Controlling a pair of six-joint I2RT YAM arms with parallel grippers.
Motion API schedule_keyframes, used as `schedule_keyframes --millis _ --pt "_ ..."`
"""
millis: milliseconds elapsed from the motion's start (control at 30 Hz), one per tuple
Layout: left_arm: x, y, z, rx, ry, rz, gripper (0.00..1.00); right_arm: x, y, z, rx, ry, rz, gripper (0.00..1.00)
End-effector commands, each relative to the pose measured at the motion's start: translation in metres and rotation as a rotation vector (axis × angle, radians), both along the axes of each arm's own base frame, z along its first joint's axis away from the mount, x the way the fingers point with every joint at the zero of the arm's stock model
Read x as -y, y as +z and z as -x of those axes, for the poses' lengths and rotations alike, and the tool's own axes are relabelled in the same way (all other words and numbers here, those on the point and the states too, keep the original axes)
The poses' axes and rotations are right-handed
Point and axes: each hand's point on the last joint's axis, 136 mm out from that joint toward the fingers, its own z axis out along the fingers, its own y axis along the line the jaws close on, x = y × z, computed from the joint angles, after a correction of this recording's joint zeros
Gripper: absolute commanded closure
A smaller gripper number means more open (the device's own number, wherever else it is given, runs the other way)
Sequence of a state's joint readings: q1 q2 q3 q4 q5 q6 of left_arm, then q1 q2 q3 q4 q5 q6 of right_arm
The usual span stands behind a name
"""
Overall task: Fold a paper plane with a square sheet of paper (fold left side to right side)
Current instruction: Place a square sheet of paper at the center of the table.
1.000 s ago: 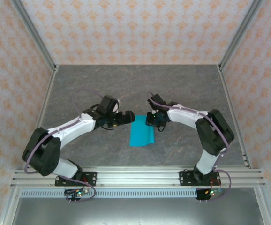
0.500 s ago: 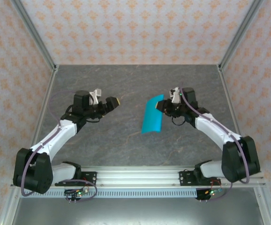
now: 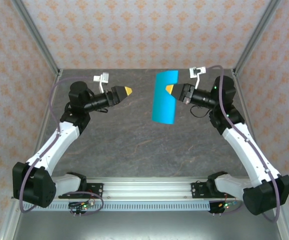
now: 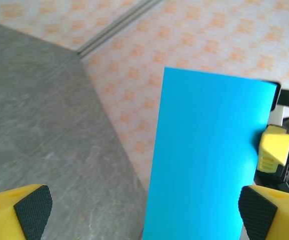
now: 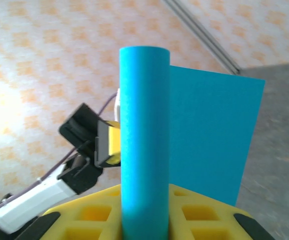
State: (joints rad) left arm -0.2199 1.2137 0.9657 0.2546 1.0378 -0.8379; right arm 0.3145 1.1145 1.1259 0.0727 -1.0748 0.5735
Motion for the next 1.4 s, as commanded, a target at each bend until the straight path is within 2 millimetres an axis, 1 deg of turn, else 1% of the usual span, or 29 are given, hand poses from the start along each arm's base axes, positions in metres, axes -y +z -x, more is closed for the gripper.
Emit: schedule_keyframes --millis 0,100,200,333,433,500,600,633,700,767,833,900,967,1000,1067,1133,1167,1267,1367 --pt "0.025 0.043 0.021 0.151 -0.124 0.023 0.01 -0.01 0.038 0.025 0.109 0.083 -0.037 0.77" --pt "0.037 0.067 0.03 0.216 -0.161 0.042 0.01 -0.014 0.055 0.035 0.15 0.106 -0.052 0.77" --pt "0.046 0.08 0.036 0.256 -0.186 0.054 0.01 -0.017 0.067 0.044 0.184 0.125 -0.067 0.77" --pt "0.057 0.087 0.042 0.275 -0.214 0.064 0.03 -0.014 0.073 0.048 0.205 0.117 -0.076 0.77" --pt "0.064 0.088 0.045 0.285 -0.232 0.072 0.09 -0.013 0.07 0.048 0.201 0.107 -0.072 0.77" --pt "0.067 0.089 0.048 0.29 -0.247 0.076 0.22 -0.013 0.063 0.045 0.189 0.089 -0.052 0.77" --pt "0.066 0.086 0.048 0.285 -0.232 0.06 0.52 -0.009 0.049 0.039 0.176 0.034 0.007 0.77" --pt "0.065 0.082 0.046 0.28 -0.218 0.046 0.61 -0.006 0.044 0.036 0.169 0.009 0.025 0.76" --pt "0.064 0.075 0.045 0.268 -0.204 0.028 0.75 -0.002 0.035 0.033 0.159 -0.032 0.062 0.74" --pt "0.064 0.065 0.042 0.244 -0.193 0.012 0.86 0.004 0.025 0.026 0.139 -0.087 0.105 0.7" --pt "0.064 0.046 0.037 0.207 -0.181 -0.026 0.95 0.009 0.013 0.021 0.114 -0.124 0.146 0.66" --pt "0.063 0.02 0.03 0.155 -0.159 -0.085 0.99 0.017 -0.004 0.011 0.076 -0.19 0.21 0.57" --pt "0.063 -0.007 0.025 0.1 -0.145 -0.13 1.0 0.03 -0.026 -0.002 0.027 -0.29 0.295 0.47" --pt "0.062 -0.024 0.022 0.062 -0.136 -0.158 1.0 0.038 -0.038 -0.008 0.0 -0.342 0.342 0.43" --pt "0.062 -0.054 0.017 -0.004 -0.126 -0.195 1.0 0.053 -0.062 -0.019 -0.05 -0.432 0.428 0.32" --pt "0.061 -0.087 0.011 -0.081 -0.11 -0.229 1.0 0.063 -0.085 -0.026 -0.091 -0.481 0.505 0.24" --pt "0.06 -0.101 0.009 -0.11 -0.104 -0.245 1.0 0.065 -0.095 -0.027 -0.109 -0.486 0.533 0.21" --pt "0.056 -0.151 0.002 -0.215 -0.068 -0.32 1.0 0.064 -0.126 -0.032 -0.177 -0.475 0.582 0.16" --pt "0.05 -0.198 -0.005 -0.317 -0.04 -0.401 1.0 0.059 -0.158 -0.036 -0.253 -0.454 0.589 0.15"
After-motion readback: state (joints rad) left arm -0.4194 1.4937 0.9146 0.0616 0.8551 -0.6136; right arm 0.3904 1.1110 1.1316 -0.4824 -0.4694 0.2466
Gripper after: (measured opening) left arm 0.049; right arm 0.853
